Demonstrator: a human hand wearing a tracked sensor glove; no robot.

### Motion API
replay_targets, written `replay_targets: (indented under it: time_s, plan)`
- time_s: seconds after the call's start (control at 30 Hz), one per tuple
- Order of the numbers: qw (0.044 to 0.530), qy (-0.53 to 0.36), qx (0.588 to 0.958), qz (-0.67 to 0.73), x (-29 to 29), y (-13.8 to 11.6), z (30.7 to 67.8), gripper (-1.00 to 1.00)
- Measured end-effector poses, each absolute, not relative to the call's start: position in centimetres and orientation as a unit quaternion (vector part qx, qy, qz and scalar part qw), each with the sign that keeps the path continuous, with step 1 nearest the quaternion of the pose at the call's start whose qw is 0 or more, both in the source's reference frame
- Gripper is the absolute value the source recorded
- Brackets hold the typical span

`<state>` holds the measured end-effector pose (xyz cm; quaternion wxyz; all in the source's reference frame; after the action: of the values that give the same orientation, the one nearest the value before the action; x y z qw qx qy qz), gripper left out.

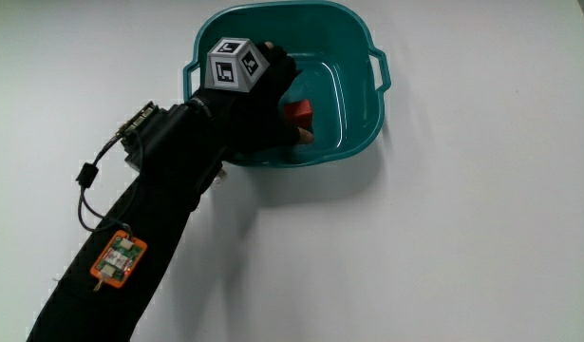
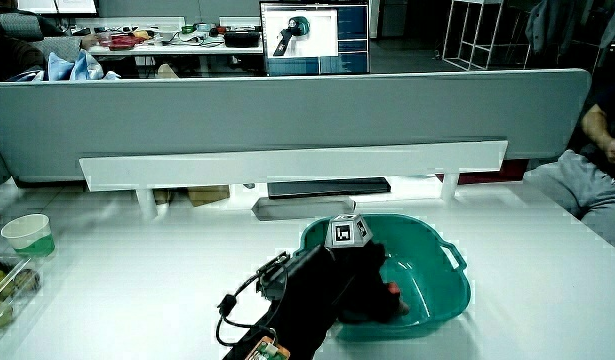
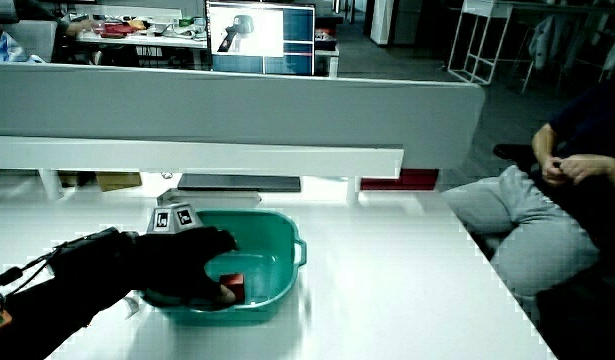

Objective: Pick red block

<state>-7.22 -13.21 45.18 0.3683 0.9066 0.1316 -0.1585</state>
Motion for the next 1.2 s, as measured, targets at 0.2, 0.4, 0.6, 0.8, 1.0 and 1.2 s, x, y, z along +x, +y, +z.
replay_targets:
  time_s: [0.2, 0.4, 0.6, 0.8, 1.0, 1.2]
  plan:
    - [0.381, 0.131, 0.903, -0.147, -6.5, -13.3, 46.3, 0.0]
    - [0.393, 0.124, 0.901, -0.133, -6.4, -13.1, 46.9, 0.0]
    - [0.391, 0.127, 0.902, -0.13, -6.2, -13.0, 47.2, 0.0]
    - [0.389, 0.122, 0.903, -0.135, -6.2, -13.0, 47.2, 0.05]
    - [0.381, 0.126, 0.906, -0.133, -6.3, -13.0, 47.2, 0.21]
    - [0.364, 0.121, 0.914, -0.134, -6.2, -12.9, 46.9, 0.37]
